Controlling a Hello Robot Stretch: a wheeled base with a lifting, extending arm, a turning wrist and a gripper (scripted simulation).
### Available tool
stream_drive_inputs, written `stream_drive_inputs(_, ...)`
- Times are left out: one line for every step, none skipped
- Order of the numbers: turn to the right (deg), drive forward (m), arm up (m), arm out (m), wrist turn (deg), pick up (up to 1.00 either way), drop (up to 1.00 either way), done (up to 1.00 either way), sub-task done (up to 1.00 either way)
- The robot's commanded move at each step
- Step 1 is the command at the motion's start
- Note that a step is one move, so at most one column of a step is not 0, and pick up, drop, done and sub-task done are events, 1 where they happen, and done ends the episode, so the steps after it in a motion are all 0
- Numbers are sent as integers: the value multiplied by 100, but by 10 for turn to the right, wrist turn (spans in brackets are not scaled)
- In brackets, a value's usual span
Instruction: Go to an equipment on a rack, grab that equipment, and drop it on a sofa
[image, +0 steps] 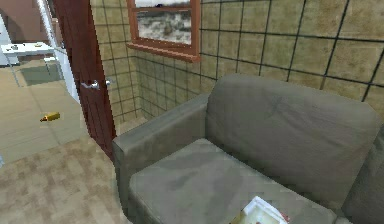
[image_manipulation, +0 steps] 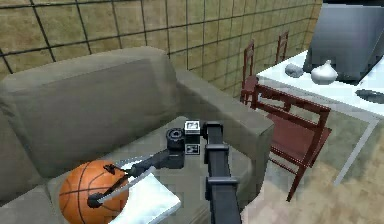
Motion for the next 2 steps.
stream_drive_inputs(0,0,14,0,0,0,0,0,0)
stream_drive_inputs(0,0,0,0,-390,0,0,0,0)
